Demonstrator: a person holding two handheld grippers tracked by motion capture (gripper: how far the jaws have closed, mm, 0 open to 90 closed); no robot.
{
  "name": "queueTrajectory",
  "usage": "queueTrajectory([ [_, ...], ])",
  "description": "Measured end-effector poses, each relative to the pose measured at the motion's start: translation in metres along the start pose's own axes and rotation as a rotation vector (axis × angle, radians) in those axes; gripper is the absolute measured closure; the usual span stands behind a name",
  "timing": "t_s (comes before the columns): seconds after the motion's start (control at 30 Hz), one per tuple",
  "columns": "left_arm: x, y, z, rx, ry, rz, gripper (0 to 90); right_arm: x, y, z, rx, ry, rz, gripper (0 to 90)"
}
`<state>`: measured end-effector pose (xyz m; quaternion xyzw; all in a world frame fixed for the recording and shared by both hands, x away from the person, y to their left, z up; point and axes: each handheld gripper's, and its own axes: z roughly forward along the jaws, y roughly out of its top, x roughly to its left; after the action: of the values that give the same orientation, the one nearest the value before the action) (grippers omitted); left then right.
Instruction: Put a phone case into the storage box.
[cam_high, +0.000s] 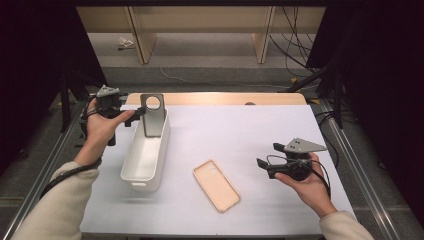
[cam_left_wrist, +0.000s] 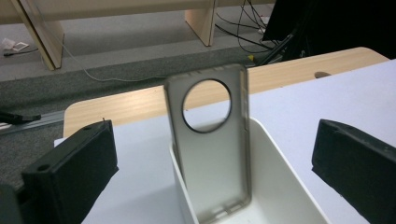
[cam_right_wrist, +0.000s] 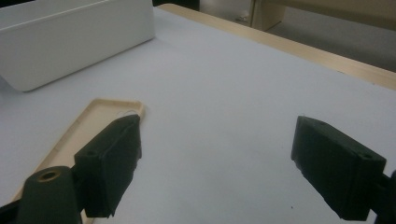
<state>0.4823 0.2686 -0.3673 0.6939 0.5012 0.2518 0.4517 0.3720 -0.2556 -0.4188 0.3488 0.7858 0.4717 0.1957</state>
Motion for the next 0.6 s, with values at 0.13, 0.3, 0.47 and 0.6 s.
queueTrajectory([
  [0.13,-0.011,-0.013,-0.016,-0.01,-0.011,0.008,0.0,0.0,0.0,0.0,-0.001,0.0,0.0,16.9],
  [0.3,-0.024,-0.035,-0.032,-0.018,-0.011,0.001,0.0,0.001,0.0,0.001,-0.001,0.001,0.0,16.9],
  [0.47,-0.037,-0.057,-0.042,-0.008,-0.04,0.013,0.0,0.001,0.0,0.0,0.0,0.001,0.001,16.9],
  [0.6,-0.048,-0.069,-0.05,-0.011,-0.062,0.029,0.0,0.001,0.0,0.001,0.004,0.0,0.0,16.9],
])
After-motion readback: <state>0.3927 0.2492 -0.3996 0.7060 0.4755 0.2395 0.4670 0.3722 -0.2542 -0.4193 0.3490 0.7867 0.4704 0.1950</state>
